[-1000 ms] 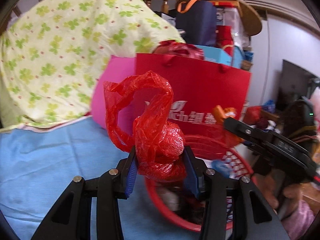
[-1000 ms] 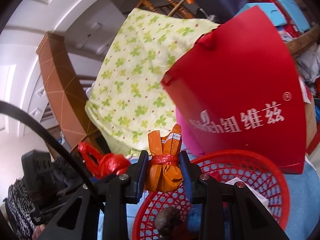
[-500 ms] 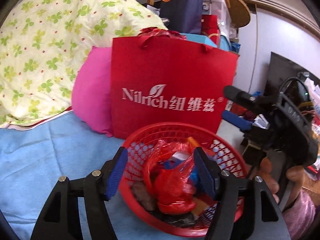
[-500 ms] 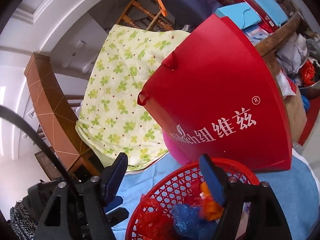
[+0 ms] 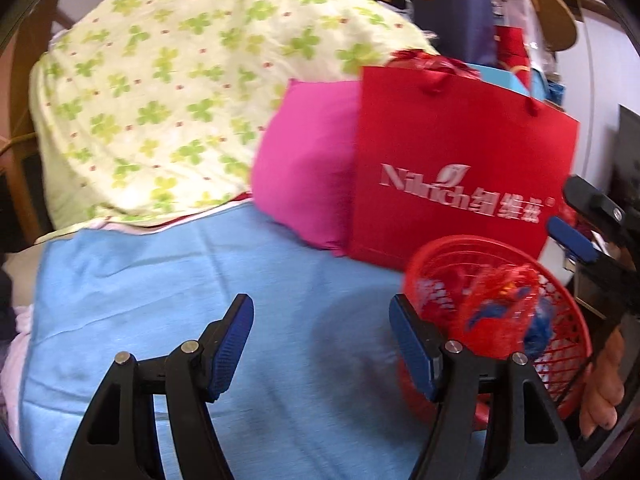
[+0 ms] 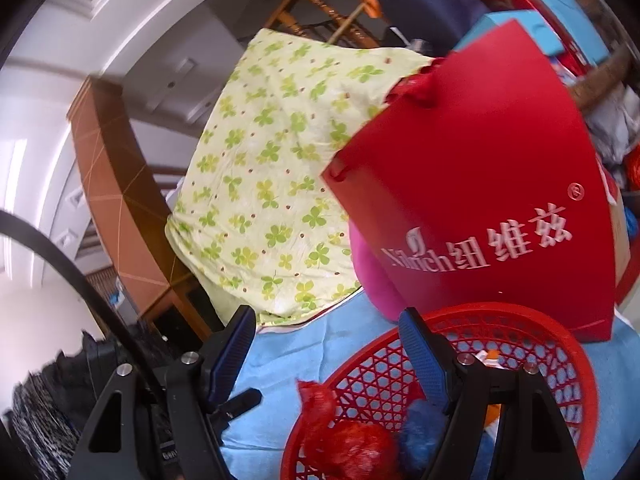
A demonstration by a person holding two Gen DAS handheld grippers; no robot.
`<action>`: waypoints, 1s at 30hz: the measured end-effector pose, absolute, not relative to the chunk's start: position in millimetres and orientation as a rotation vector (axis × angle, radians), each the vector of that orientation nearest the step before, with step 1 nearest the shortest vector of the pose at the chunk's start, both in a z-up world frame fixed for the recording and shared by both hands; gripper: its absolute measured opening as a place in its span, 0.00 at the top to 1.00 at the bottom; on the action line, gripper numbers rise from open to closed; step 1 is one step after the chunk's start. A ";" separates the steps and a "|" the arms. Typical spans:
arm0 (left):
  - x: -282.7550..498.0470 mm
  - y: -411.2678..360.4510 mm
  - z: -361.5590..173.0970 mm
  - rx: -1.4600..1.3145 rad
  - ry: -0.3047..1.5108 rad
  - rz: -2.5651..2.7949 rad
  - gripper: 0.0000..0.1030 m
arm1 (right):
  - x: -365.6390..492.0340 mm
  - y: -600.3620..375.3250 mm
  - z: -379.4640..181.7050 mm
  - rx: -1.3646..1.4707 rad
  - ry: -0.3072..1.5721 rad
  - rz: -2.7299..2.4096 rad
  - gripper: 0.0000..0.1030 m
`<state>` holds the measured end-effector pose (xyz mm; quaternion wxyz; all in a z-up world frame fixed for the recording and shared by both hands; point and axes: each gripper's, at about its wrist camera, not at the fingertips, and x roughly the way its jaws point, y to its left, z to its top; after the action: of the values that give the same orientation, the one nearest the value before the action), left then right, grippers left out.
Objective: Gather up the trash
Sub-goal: 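Move both tools back from the basket over the empty blanket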
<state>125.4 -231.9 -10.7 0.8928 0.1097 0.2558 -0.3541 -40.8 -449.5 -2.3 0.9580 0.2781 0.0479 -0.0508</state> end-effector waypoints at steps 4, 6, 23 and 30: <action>134.6 -211.4 -3.7 0.237 0.516 -0.655 0.31 | -31.1 -428.3 -0.3 0.501 0.108 -0.096 0.25; 137.0 -203.5 -0.5 0.235 0.509 -0.627 0.29 | -27.2 -418.5 0.5 0.474 0.108 -0.096 0.25; 134.6 -154.7 23.0 0.260 0.429 -0.472 0.13 | -10.8 -392.2 -0.3 0.435 0.118 -0.155 0.25; 139.3 -141.8 26.0 0.223 0.436 -0.449 0.13 | -6.0 -385.9 0.6 0.409 0.122 -0.157 0.25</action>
<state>139.3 -141.8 26.0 0.9453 0.1095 0.2140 -0.2203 -6.0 -385.9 0.6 0.9743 0.2026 0.0605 -0.0778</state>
